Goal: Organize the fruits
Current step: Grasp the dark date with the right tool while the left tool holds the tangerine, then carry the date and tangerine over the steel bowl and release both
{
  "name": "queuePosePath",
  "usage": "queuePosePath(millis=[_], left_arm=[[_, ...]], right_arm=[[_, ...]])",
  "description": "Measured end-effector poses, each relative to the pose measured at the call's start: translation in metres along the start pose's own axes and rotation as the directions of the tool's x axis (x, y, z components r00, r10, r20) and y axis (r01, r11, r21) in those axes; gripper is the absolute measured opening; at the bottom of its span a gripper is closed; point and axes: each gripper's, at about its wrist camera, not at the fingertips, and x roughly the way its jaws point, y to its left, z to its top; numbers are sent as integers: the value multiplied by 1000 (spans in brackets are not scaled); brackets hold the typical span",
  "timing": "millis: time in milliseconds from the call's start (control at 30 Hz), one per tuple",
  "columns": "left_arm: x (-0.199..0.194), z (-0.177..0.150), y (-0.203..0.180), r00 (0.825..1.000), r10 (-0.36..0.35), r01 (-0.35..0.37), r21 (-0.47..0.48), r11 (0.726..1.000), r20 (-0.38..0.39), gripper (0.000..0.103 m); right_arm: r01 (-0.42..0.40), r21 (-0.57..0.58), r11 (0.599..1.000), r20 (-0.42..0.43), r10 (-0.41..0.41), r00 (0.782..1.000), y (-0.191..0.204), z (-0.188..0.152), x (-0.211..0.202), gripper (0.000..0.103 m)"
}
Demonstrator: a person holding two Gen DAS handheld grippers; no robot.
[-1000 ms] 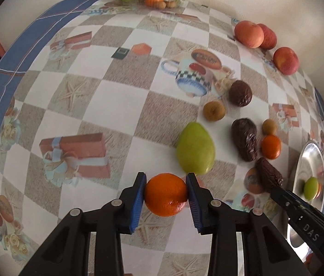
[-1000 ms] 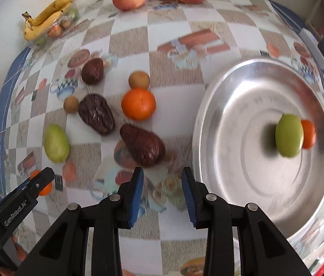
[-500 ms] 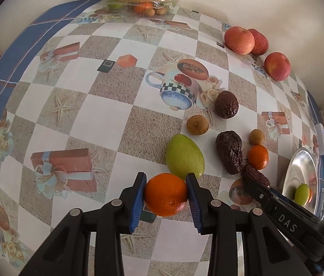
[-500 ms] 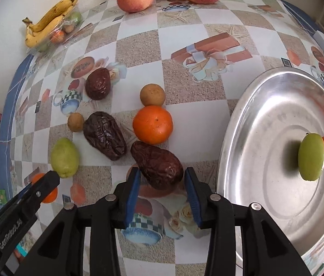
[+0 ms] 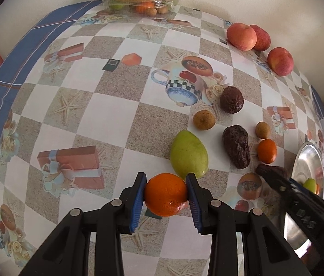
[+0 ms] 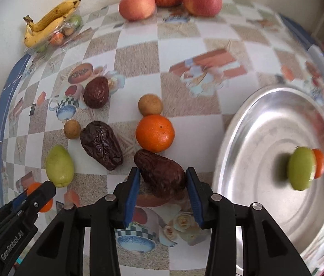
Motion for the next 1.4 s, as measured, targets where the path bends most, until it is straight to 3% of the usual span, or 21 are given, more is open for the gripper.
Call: queuePosePath(millis=[67, 433, 933, 1167, 1400], left_arm=[[-1, -1, 3, 1000, 9, -9, -3, 1000, 1, 38], [-19, -2, -2, 999, -1, 0, 29, 1000, 53, 38], [-33, -5, -16, 993, -73, 71, 22, 997, 96, 38], [-40, -28, -85, 979, -171, 147, 198, 969, 108, 38], [-35, -63, -166, 959, -254, 178, 434, 883, 122, 39]], right_arm=[[-6, 0, 1000, 17, 6, 1000, -1, -1, -9, 38], [-63, 39, 997, 73, 60, 996, -23, -10, -42, 38], [-122, 133, 984, 117, 106, 987, -58, -7, -61, 38], [4, 204, 979, 180, -41, 983, -98, -9, -76, 38], [26, 306, 952, 178, -84, 980, -143, -14, -82, 38]])
